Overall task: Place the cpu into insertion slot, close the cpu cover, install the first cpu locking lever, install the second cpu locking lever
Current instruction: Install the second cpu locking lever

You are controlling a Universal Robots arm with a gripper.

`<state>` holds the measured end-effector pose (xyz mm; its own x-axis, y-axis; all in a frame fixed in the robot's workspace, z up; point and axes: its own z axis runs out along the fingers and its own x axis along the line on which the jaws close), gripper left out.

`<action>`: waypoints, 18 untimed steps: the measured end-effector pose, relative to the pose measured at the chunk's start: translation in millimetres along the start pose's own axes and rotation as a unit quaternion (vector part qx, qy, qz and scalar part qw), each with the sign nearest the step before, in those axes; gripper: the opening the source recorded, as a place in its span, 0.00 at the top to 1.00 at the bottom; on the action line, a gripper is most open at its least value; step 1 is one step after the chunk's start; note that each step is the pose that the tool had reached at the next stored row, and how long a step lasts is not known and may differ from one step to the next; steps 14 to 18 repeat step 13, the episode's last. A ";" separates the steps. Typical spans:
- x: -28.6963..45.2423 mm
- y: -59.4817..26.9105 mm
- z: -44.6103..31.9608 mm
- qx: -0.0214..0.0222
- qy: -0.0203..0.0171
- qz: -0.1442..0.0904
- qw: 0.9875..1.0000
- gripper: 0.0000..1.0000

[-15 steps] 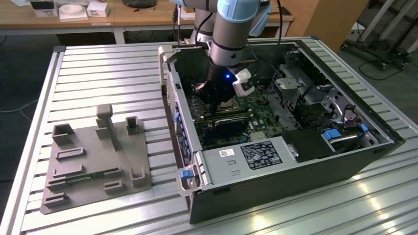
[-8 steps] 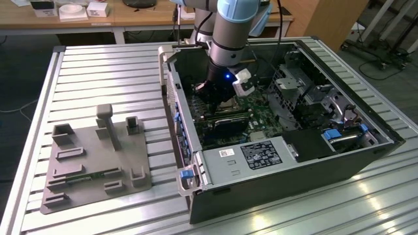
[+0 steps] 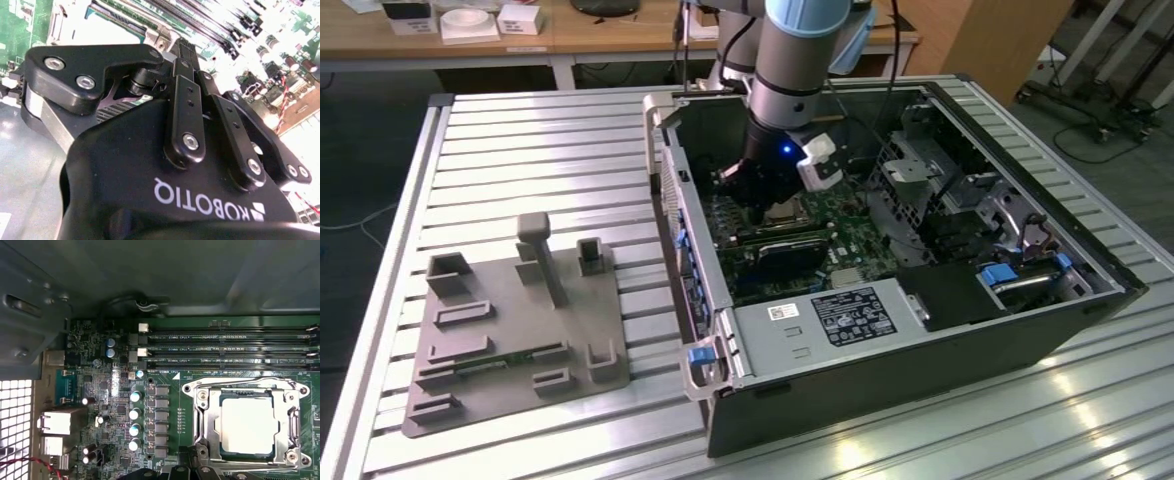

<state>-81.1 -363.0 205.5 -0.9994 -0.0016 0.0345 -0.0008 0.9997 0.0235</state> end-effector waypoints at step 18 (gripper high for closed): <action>0.4 0.2 -9.4 0.000 -0.003 0.000 1.000 0.90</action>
